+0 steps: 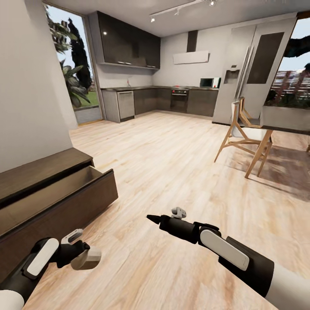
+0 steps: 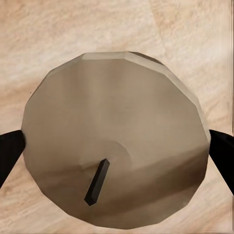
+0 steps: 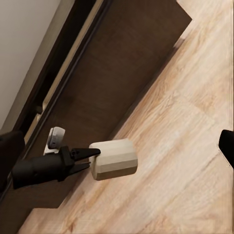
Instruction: Place each of the two pumpkins and all three candles from the living room inside a cabinet in the living room (use any cabinet), then make sure every cabinet is closed, and position the cauldron so it is next to a table in the living room.
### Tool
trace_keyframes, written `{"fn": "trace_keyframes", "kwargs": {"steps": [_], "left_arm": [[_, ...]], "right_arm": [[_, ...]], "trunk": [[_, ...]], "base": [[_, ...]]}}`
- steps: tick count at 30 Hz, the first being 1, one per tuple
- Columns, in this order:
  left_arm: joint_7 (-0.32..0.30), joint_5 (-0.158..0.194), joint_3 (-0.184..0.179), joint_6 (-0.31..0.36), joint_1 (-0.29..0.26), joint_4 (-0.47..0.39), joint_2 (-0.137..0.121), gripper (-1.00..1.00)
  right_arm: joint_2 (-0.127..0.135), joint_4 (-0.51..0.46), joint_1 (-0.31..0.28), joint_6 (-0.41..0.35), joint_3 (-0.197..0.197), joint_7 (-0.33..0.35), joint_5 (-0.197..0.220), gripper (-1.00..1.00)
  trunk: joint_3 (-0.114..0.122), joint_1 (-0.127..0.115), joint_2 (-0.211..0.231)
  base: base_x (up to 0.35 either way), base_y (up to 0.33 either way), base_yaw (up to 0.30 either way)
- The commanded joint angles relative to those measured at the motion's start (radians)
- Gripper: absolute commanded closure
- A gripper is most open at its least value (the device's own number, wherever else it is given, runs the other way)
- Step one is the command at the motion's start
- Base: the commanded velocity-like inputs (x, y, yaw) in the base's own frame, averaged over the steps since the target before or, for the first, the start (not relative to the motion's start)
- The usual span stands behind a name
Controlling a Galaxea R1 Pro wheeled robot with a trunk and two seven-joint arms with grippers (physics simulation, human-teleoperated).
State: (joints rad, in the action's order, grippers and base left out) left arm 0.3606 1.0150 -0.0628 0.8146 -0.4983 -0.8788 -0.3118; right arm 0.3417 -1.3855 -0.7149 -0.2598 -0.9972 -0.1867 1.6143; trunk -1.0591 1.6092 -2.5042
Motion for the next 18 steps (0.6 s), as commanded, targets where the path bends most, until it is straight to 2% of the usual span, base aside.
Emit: {"fn": "trace_keyframes", "kwargs": {"steps": [1, 18], "left_arm": [[0.010, 0.012, -0.003, 0.000, 0.000, -0.002, -0.001, 1.00], [0.011, 0.011, -0.003, 0.000, 0.000, -0.002, -0.002, 1.00]], "right_arm": [[0.000, -0.001, -0.001, 0.001, -0.002, -0.007, 0.008, -1.00], [0.000, 0.000, -0.001, 0.002, -0.003, -0.007, 0.009, -1.00]], "trunk": [[0.000, 0.000, 0.000], [0.018, 0.000, 0.000]], "base": [[0.000, 0.000, -0.243], [0.000, 0.000, -0.243]]}}
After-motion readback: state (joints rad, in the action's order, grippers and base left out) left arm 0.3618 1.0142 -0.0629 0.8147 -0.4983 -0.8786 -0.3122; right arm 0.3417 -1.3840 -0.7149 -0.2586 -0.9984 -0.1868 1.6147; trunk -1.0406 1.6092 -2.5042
